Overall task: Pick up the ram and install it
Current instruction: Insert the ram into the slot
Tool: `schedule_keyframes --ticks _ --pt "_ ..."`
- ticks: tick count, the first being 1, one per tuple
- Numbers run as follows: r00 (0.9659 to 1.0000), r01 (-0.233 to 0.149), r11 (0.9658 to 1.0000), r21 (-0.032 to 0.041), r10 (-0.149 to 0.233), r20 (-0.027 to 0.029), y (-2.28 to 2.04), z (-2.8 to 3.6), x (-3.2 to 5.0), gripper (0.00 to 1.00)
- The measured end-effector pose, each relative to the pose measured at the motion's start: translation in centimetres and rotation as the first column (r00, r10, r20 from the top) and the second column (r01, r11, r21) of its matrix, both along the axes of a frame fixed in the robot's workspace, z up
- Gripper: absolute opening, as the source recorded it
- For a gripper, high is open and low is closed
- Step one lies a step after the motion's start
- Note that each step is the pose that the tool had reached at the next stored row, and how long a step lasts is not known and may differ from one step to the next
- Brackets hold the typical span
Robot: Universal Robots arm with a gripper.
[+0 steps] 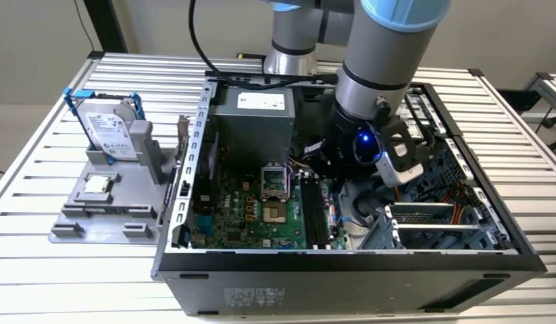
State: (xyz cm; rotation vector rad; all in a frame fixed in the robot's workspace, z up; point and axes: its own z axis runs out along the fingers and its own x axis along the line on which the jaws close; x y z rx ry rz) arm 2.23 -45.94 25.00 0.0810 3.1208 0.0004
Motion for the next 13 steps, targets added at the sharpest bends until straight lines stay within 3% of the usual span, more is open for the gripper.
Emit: schedule_keyframes --ticks 9,13 --pt "1.0 -0.005 1.0 -0.0003 0.005 0.0 -0.01 -0.63 -0.3 0.0" --pt "1.0 -0.01 1.0 -0.0004 0.01 0.0 -0.26 -0.73 -0.42 0.0"
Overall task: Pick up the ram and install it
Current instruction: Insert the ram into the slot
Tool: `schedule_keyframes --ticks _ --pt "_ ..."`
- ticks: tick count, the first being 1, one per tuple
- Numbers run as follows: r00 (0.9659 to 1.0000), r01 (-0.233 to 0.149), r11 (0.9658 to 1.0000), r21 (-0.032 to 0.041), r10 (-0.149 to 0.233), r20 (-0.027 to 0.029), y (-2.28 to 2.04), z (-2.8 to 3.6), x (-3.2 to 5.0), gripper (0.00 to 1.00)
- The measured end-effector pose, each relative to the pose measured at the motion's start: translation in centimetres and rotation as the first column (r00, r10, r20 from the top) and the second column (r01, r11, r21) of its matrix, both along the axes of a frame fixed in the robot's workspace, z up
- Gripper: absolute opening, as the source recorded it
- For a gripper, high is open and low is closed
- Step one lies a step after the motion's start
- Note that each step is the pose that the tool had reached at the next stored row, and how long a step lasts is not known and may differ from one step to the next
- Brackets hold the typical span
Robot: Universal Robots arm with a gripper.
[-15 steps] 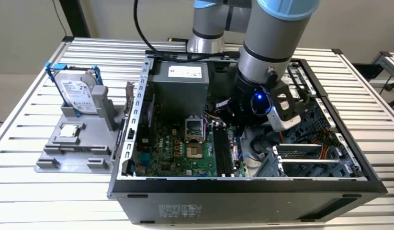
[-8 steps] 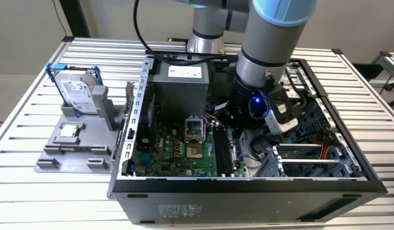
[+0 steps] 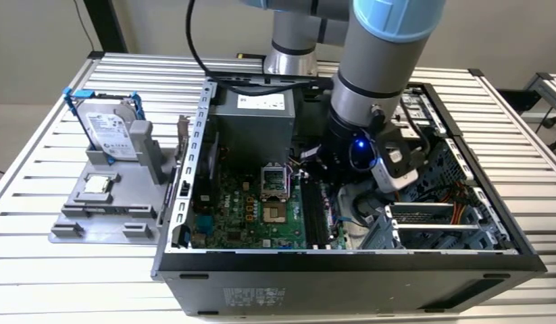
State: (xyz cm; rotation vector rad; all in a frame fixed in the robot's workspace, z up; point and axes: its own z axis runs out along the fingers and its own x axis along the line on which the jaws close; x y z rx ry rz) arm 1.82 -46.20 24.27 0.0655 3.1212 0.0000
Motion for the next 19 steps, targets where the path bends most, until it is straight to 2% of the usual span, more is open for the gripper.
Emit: schedule_keyframes --ticks 7,15,19 --pt "1.0 -0.007 1.0 0.0001 0.007 0.0001 -0.4 -0.12 -0.47 0.0" --pt "1.0 -0.007 1.0 0.0001 0.007 0.0001 -0.81 -0.38 -0.49 0.0" --pt "1.0 -0.007 1.0 0.0001 0.007 0.0001 -0.88 -0.49 -0.53 0.0"
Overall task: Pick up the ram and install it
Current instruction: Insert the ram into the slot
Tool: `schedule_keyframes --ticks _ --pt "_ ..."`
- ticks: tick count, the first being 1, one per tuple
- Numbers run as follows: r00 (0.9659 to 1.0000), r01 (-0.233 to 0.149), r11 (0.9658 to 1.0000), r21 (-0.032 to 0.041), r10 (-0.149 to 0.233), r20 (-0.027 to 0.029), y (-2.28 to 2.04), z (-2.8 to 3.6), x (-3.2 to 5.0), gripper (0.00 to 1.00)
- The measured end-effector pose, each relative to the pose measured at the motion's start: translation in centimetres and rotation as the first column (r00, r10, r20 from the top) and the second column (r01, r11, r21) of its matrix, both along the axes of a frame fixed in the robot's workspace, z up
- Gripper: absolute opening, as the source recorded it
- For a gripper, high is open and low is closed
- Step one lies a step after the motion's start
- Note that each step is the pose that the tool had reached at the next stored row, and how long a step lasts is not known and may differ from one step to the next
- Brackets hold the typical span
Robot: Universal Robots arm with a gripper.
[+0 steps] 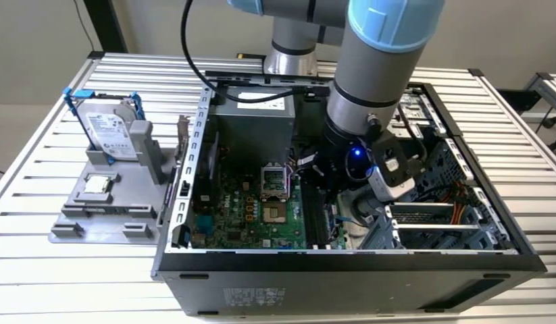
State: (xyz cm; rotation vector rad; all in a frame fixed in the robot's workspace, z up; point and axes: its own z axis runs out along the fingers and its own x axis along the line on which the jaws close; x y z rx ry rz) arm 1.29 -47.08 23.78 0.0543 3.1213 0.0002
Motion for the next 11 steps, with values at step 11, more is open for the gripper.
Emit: schedule_keyframes --ticks 11 --pt "1.0 0.0 1.0 0.0 0.0 0.0 0.0 -0.85 -0.03 0.0"
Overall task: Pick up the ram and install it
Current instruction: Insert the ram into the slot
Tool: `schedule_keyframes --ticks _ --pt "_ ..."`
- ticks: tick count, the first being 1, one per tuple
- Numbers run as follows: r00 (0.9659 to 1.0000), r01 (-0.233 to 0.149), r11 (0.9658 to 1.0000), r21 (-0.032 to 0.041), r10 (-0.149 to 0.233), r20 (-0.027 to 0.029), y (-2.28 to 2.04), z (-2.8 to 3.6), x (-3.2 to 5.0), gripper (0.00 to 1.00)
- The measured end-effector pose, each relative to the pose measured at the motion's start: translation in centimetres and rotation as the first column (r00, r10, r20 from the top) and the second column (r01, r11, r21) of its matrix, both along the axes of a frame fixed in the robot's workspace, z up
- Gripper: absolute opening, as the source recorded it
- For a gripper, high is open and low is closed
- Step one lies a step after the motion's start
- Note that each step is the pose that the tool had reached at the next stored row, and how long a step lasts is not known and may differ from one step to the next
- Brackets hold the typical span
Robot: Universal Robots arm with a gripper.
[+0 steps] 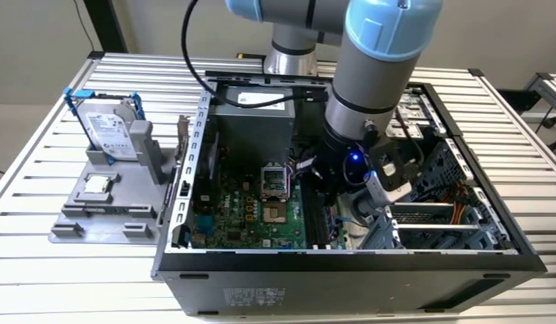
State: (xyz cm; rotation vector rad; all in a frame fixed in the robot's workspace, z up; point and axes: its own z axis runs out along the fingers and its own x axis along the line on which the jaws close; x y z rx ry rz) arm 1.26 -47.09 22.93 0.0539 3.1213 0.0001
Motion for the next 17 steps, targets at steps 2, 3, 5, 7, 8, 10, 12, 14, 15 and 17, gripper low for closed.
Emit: schedule_keyframes --ticks 2,3,5,7,8,10,12,14,15,17 --pt "1.0 -0.001 1.0 0.0001 0.001 0.0 0.0 -0.18 0.0 0.0" --pt "1.0 -0.001 1.0 0.0001 0.001 0.0 0.0 -0.28 0.0 0.0" --pt "1.0 -0.001 1.0 0.0001 0.001 0.0 0.0 -0.47 0.0 0.0" --pt "1.0 -0.001 1.0 -0.0002 0.001 -0.0001 0.04 -0.55 0.0 0.0" --pt "1.0 -0.001 1.0 -0.0003 0.001 -0.0001 0.1 -0.58 0.0 0.0" --pt "1.0 -0.001 1.0 -0.0006 0.001 0.0 0.21 -0.66 0.0 0.0" --pt "1.0 -0.006 1.0 -0.0021 0.006 0.0 0.31 -0.89 0.0 0.0" --pt "0.9999 -0.011 0.9999 -0.0019 0.011 0.0 0.25 -0.9 0.0 0.0" --pt "0.9999 -0.015 0.9999 -0.0019 0.015 0.0 0.22 -0.9 0.0 0.0" --pt "0.9999 -0.016 0.9999 -0.0019 0.016 0.0 0.22 -0.9 -0.05 0.0"
